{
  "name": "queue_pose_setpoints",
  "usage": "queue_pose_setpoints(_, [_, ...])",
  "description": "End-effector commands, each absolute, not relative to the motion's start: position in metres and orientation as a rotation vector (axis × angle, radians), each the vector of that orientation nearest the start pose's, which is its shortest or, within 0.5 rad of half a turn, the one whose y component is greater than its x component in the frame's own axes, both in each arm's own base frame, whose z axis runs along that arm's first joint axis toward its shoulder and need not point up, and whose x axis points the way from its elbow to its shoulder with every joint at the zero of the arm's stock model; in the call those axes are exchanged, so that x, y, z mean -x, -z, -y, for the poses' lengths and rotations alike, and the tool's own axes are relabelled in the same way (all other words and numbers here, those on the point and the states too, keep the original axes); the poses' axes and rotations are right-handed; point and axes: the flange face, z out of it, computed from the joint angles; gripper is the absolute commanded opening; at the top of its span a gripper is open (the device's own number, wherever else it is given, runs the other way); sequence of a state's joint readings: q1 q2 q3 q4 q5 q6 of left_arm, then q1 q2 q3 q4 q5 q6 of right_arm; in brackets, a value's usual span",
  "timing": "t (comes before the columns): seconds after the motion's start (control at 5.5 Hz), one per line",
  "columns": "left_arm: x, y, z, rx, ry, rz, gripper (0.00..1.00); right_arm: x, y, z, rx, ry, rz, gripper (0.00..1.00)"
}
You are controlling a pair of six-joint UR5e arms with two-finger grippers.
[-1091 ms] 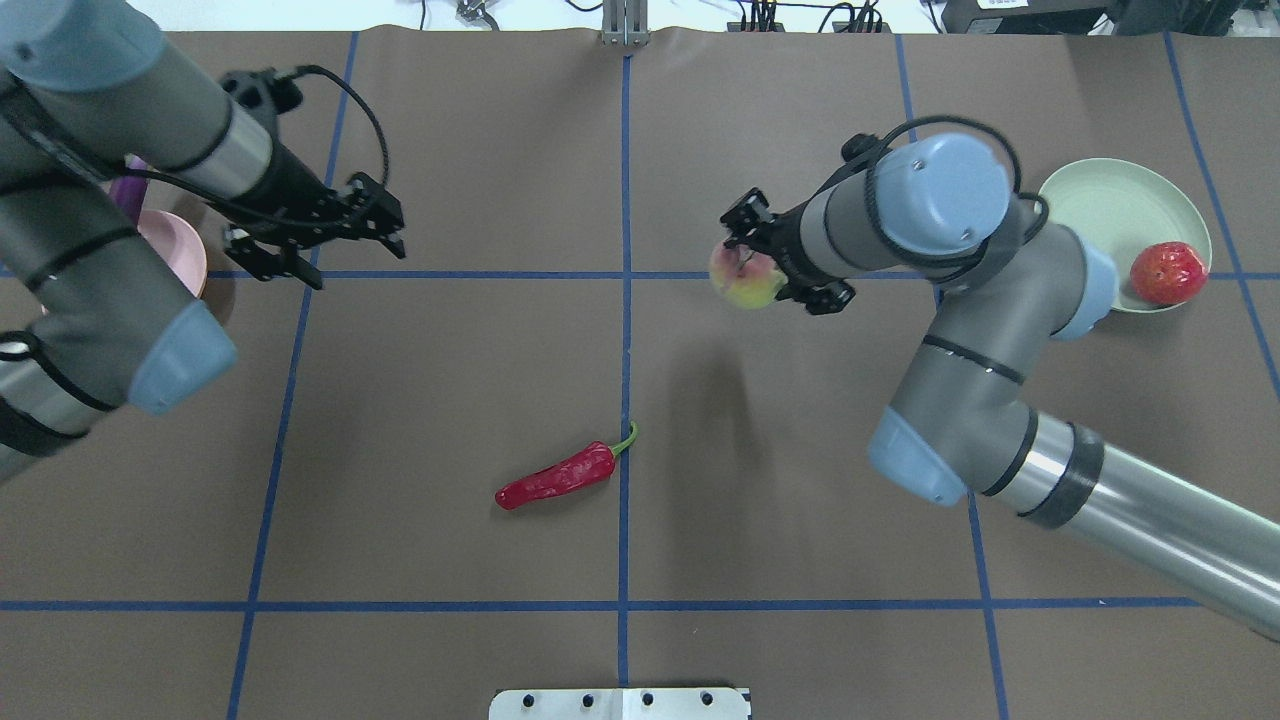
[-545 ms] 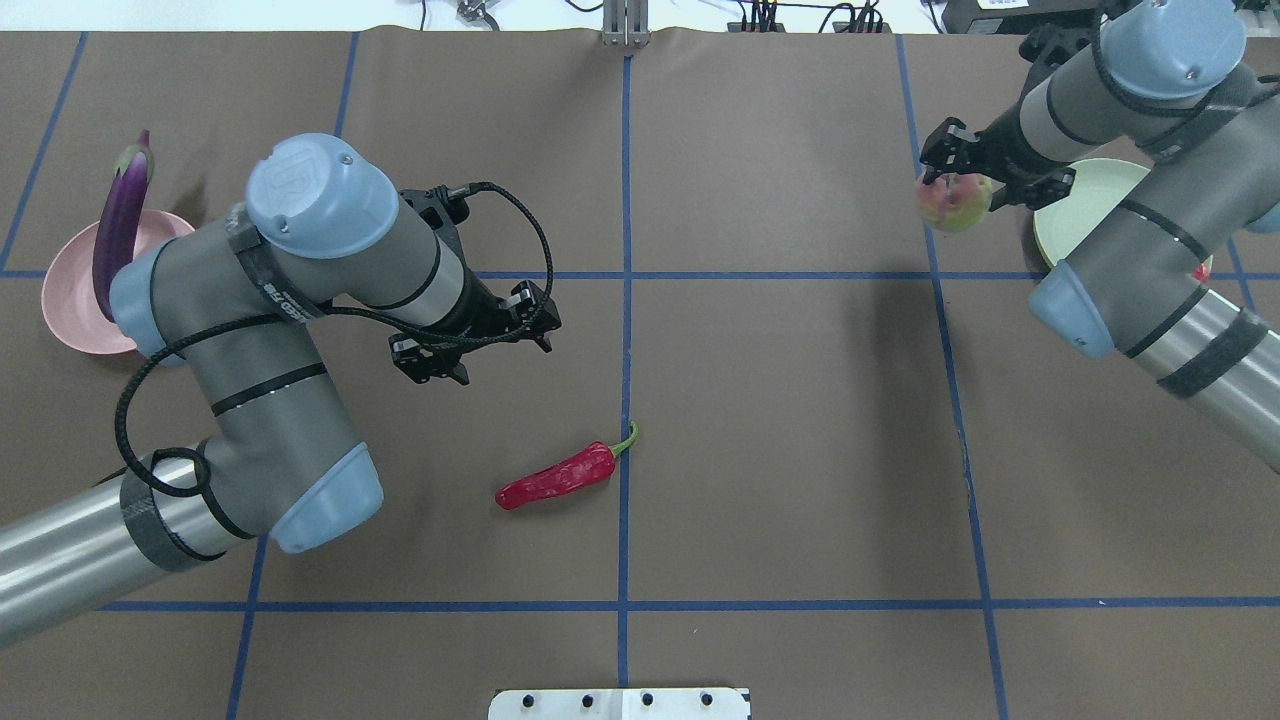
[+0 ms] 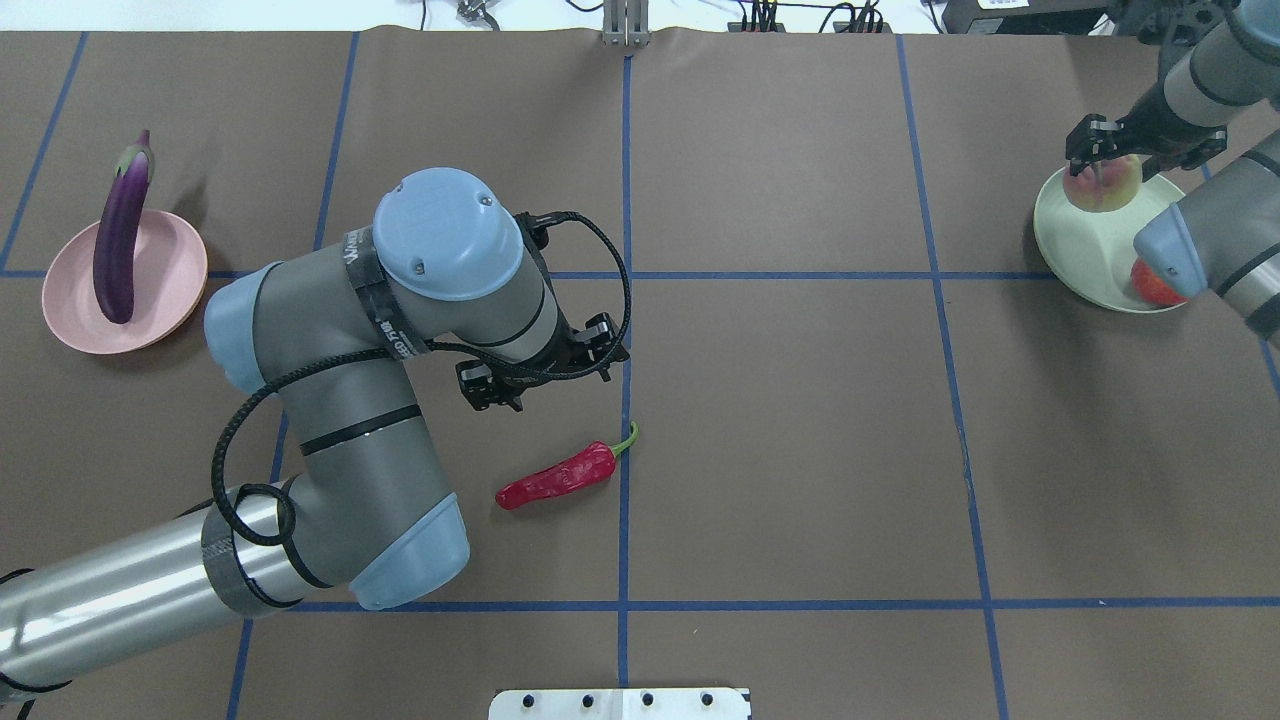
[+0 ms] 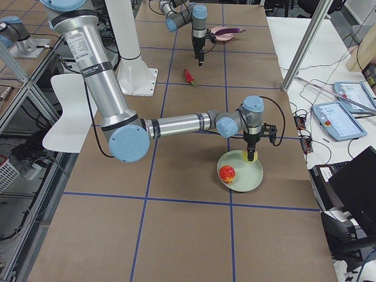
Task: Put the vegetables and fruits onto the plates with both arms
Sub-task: 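Carry the peach onto the green plate while the left arm reaches toward the chili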
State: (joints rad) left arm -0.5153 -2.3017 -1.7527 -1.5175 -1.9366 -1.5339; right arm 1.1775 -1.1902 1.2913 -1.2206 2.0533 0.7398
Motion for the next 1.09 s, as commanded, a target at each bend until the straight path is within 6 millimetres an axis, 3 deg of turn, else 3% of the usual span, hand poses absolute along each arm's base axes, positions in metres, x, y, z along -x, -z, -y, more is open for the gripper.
queue_pose_setpoints(0.0, [-0.544, -0.158, 0.39, 0.119, 0.323, -0.877, 1.0, 0.161, -0.592, 0.651, -0.071, -0.191, 0.632, 0.03])
queue_pose_setpoints(0.18, [-0.558, -0.163, 0.382, 0.174, 0.401, -0.855, 1.0, 0.16, -0.596, 0.646, -0.063, -0.189, 0.64, 0.99])
queue_pose_setpoints(0.36, [-0.56, -0.166, 0.379, 0.181, 0.415, -0.849, 1.0, 0.158, -0.59, 0.647, -0.068, -0.186, 0.653, 1.0])
queue_pose_setpoints(0.55, [-0.564, -0.183, 0.383, 0.122, 0.374, -0.824, 0.99, 0.157, -0.578, 0.65, -0.087, -0.18, 0.665, 1.0])
queue_pose_setpoints(0.73, [-0.559, -0.181, 0.381, 0.114, 0.364, -0.827, 0.98, 0.157, -0.575, 0.647, -0.074, -0.173, 0.693, 1.0])
queue_pose_setpoints(0.91, [-0.566, -0.172, 0.371, 0.025, 0.129, -0.843, 0.96, 0.156, -0.569, 0.648, -0.071, -0.169, 0.72, 1.0])
